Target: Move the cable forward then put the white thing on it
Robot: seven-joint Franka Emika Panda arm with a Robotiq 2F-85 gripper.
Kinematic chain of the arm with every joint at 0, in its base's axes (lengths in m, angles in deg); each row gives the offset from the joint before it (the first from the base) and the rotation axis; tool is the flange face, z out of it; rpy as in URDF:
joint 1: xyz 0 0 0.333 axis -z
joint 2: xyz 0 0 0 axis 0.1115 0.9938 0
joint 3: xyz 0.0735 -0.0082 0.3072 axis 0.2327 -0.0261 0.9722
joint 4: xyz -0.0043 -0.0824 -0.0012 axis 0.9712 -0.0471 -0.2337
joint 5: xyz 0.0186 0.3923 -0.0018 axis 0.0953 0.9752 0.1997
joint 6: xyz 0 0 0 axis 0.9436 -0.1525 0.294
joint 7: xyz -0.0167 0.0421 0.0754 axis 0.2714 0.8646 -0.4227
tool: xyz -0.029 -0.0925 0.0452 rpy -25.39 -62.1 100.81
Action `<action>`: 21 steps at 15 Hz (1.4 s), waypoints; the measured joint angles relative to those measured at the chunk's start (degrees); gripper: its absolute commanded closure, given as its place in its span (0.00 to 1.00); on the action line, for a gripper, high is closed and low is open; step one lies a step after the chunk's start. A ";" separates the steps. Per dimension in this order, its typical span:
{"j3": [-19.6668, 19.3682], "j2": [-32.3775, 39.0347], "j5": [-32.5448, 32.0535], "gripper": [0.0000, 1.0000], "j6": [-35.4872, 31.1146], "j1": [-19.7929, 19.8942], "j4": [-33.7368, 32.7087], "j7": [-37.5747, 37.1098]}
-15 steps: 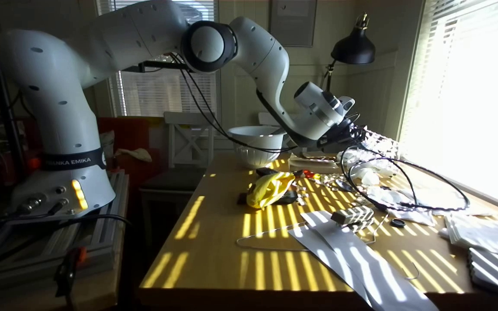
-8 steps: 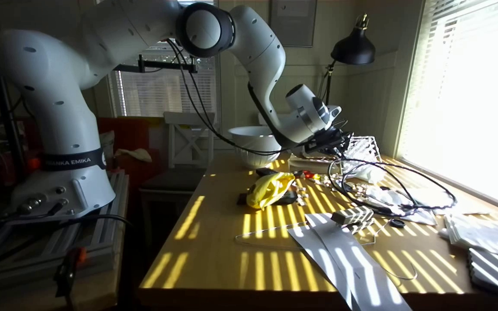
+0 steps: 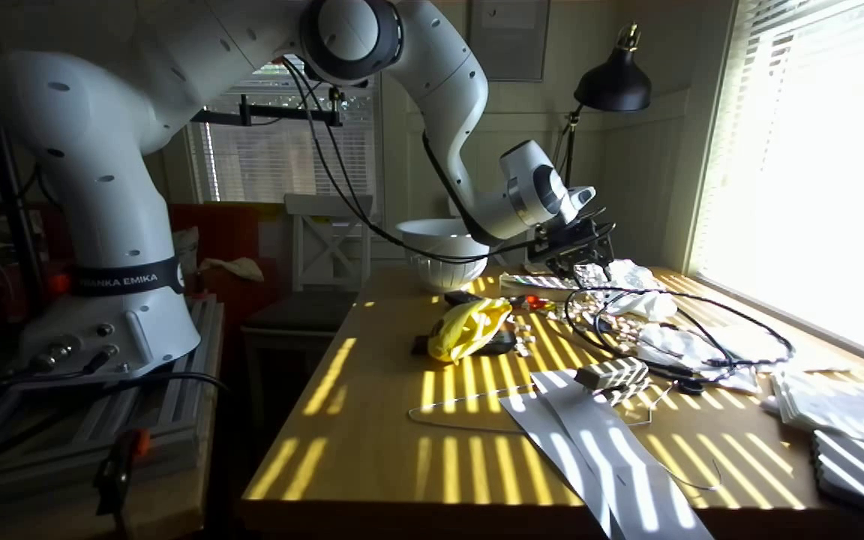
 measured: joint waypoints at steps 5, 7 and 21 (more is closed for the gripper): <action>-0.58 -2.08 7.47 0.00 -2.49 -2.56 -0.02 8.98; -0.31 -1.73 9.37 0.00 -2.90 -3.32 0.07 13.18; -9.10 5.62 10.47 0.00 -9.32 -11.80 -6.99 19.44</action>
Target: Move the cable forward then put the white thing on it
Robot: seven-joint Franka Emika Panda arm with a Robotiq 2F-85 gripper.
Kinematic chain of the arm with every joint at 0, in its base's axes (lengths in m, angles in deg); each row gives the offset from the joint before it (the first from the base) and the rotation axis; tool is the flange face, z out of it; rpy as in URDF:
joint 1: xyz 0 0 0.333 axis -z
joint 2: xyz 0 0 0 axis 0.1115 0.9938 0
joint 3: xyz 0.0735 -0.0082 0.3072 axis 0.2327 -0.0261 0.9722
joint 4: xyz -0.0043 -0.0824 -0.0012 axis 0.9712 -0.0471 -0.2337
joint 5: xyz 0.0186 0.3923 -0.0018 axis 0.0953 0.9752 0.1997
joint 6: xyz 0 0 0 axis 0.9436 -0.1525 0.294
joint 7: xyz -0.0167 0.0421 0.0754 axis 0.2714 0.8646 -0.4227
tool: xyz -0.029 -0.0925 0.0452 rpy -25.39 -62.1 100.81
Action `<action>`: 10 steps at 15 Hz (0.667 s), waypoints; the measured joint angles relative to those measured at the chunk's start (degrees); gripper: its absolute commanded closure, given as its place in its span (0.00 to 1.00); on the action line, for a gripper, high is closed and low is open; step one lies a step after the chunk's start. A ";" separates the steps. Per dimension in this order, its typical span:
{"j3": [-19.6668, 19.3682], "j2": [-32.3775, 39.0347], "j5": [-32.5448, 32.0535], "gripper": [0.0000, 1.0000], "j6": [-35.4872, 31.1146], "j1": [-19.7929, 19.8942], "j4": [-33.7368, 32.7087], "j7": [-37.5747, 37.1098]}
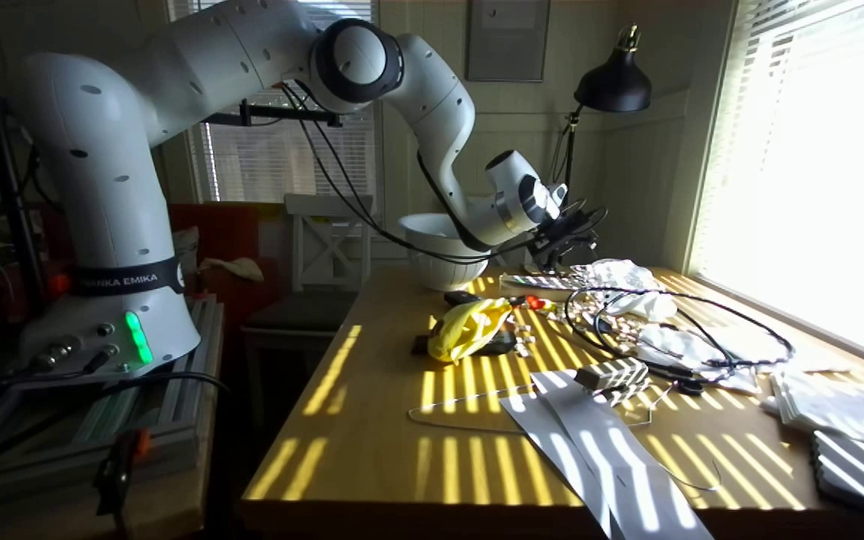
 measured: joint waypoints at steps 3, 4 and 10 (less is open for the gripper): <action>-6.50 3.31 0.00 0.00 -0.24 -3.01 -6.40 -1.47; -8.23 4.46 0.00 0.00 -0.23 -3.67 -8.12 -1.92; -10.28 8.37 0.04 0.00 0.02 -4.38 -12.05 -2.36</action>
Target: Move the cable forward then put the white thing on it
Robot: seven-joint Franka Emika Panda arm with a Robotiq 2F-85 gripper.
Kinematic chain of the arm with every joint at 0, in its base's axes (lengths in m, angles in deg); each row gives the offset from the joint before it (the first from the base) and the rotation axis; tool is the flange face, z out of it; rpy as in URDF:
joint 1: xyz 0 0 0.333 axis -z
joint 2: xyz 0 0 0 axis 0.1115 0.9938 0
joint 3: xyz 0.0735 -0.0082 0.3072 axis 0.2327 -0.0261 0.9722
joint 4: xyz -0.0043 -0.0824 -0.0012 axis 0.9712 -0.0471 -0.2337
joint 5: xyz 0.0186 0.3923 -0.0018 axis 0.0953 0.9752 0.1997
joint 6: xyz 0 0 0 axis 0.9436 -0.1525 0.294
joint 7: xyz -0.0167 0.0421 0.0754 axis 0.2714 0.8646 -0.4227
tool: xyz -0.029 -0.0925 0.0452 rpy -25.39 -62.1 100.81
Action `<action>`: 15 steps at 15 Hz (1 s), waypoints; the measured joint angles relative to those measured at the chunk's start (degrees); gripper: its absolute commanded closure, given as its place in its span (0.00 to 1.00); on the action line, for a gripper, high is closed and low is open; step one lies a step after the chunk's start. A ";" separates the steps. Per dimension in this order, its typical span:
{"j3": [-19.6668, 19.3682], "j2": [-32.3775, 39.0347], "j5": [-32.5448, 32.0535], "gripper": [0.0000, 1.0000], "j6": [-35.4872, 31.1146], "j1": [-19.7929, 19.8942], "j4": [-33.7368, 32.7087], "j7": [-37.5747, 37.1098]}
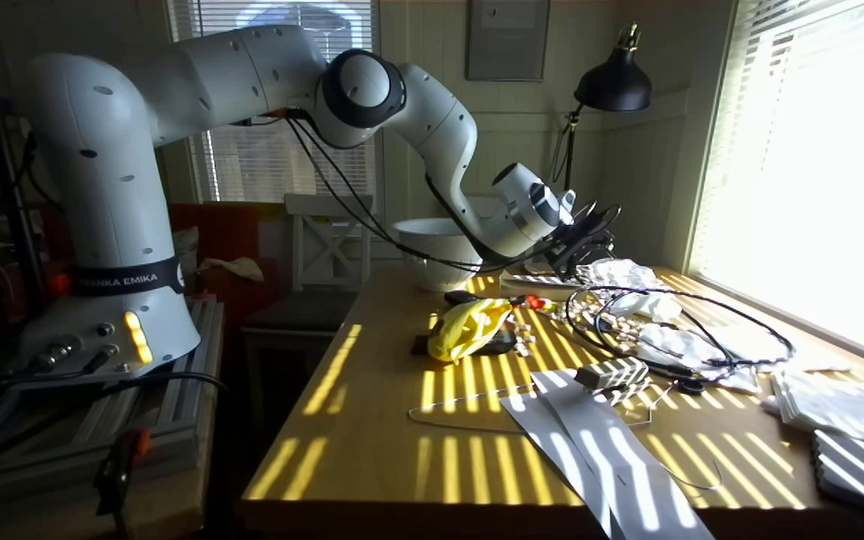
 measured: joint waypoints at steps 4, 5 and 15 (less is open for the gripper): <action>-0.37 0.52 0.00 0.00 -0.06 -0.29 -0.67 -0.42; -1.49 1.06 0.00 0.00 -0.13 -0.72 -1.76 -1.25; -11.53 10.32 0.02 0.64 -0.19 -3.23 -13.68 -11.02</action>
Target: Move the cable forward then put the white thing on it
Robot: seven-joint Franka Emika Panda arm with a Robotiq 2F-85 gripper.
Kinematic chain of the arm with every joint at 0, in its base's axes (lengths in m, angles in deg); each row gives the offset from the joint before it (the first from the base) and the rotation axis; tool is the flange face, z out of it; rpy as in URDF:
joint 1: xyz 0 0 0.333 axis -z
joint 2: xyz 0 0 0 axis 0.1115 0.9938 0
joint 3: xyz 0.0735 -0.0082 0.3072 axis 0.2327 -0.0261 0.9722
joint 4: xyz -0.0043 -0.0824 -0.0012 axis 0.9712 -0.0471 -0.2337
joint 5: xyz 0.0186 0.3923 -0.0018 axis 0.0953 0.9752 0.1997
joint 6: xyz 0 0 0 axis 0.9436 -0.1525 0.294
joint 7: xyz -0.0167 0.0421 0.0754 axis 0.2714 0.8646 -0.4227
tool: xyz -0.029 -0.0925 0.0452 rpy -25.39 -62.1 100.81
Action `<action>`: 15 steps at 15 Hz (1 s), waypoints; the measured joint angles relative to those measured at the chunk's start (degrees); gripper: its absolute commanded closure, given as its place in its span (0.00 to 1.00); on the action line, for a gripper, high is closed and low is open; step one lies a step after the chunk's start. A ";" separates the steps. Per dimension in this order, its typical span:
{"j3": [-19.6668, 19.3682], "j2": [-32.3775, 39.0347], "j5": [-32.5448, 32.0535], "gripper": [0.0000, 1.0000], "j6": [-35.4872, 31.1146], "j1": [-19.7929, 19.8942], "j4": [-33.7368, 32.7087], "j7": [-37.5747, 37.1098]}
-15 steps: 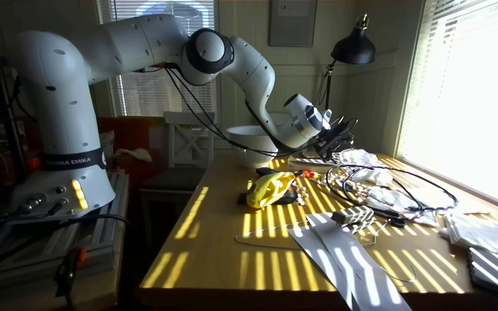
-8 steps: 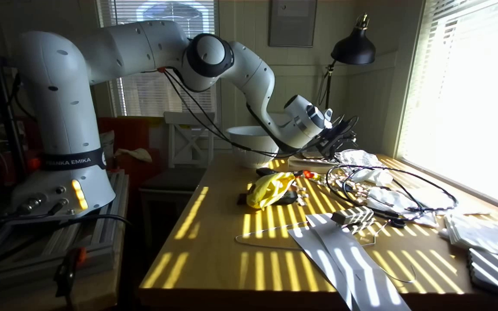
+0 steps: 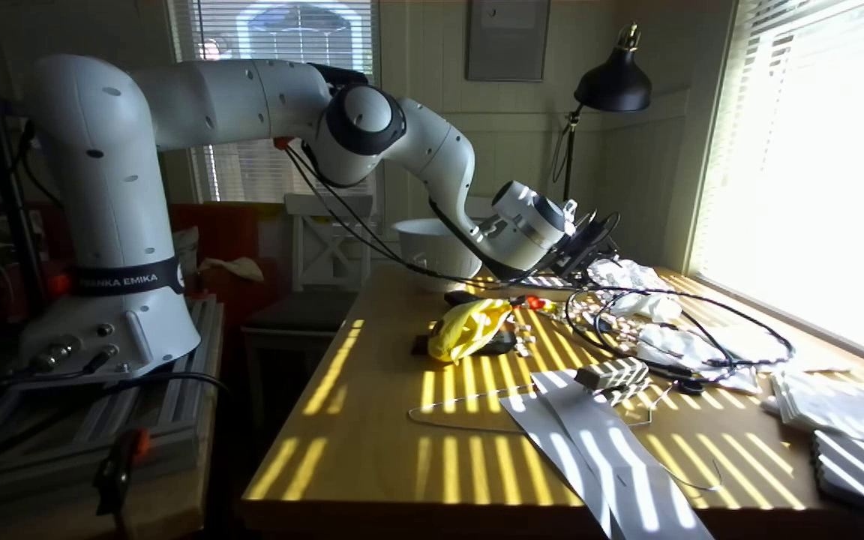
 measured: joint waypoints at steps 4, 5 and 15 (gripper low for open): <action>-4.71 3.80 0.03 0.90 0.06 -0.41 -5.73 -6.07; -6.65 4.73 0.09 0.97 0.21 -0.51 -7.58 -8.57; -17.45 3.88 2.85 0.99 5.71 -0.38 -11.92 -38.48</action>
